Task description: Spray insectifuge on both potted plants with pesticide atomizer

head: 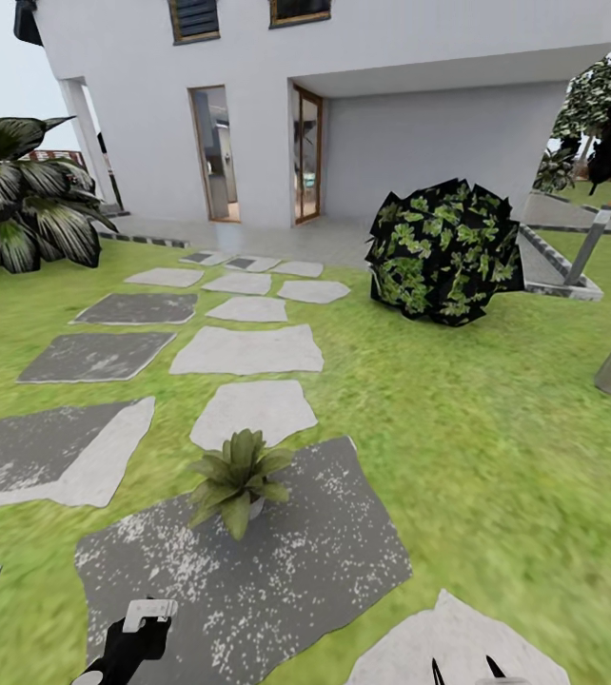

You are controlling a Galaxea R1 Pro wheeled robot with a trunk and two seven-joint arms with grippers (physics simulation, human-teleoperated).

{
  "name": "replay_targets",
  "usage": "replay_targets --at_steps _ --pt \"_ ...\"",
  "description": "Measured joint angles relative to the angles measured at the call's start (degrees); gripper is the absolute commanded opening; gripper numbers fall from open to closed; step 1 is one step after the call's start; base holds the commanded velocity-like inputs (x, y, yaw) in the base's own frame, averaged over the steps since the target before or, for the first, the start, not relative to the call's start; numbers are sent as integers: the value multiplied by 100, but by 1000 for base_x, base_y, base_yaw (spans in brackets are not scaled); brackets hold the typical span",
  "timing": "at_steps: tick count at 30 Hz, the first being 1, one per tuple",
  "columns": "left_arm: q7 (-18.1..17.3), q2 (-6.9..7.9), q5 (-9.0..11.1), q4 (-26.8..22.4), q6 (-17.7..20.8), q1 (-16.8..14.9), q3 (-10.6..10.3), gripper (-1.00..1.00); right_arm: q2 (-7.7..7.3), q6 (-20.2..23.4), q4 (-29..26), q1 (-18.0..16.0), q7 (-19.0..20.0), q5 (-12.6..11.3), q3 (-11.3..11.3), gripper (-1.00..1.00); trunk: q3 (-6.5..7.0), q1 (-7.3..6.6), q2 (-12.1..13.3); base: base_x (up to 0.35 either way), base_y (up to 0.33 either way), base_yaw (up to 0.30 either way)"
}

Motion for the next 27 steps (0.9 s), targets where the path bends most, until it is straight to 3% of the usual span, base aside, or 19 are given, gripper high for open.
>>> replay_targets --at_steps 27 --pt "0 0 0 8 0 0 0 -100 -3 8 137 0 5 1 1 100 65 0 0 0 0 0"
